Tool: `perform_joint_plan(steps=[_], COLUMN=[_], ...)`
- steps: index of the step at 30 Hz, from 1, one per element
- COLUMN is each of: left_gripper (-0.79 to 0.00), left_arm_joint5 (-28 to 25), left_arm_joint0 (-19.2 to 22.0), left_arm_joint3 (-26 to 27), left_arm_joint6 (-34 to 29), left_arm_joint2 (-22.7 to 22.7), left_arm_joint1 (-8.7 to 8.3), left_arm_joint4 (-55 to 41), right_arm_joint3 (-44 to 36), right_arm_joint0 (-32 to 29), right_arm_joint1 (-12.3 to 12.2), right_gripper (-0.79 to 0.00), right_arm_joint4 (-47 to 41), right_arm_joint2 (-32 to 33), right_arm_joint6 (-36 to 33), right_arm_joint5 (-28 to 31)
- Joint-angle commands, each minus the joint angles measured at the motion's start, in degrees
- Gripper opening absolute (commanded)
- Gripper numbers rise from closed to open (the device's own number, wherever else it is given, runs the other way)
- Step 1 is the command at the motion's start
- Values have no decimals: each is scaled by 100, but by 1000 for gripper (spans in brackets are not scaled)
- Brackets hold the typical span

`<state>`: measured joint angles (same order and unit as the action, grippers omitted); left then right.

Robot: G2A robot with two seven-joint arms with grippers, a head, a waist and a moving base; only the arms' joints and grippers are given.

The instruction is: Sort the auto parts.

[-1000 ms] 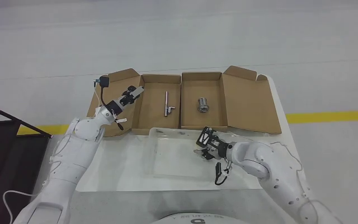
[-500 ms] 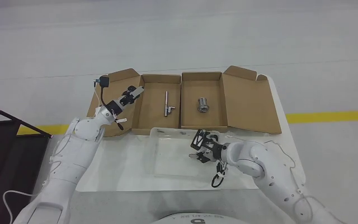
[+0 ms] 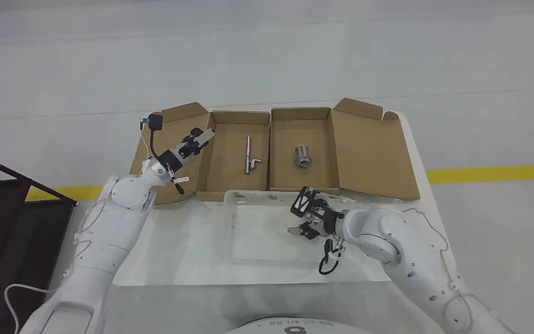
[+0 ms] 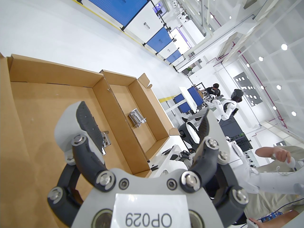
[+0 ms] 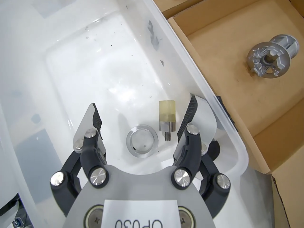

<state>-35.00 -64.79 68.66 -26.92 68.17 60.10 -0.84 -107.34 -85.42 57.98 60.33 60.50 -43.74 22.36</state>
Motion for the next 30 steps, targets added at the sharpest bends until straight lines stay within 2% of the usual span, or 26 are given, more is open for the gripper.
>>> perform_joint_plan(steps=[1,7,15,21,26,30], left_gripper=[0,0,0,0,0,0], left_arm_joint5=[0,0,0,0,0,0], left_arm_joint0=[0,0,0,0,0,0], left_arm_joint3=[0,0,0,0,0,0], left_arm_joint6=[0,0,0,0,0,0], left_arm_joint2=[0,0,0,0,0,0], left_arm_joint1=[0,0,0,0,0,0], left_arm_joint4=[0,0,0,0,0,0], right_arm_joint3=[-42,38,504,654,634,587], right_arm_joint0=[52,322,849,1077,1109,1055], right_arm_joint1=[8,64,202,270,258,226], right_gripper=[-111,-108,-142,-188,-296,-283], right_arm_joint4=[-12,-130,-384,-755,-976,-941], right_arm_joint2=[-23,-202,-663,-880,-805,-713], right_arm_joint6=[-204,-679,-1068,-1132,-1090,-1081], right_arm_joint5=[-118,-399,-480,-225,-72,-73])
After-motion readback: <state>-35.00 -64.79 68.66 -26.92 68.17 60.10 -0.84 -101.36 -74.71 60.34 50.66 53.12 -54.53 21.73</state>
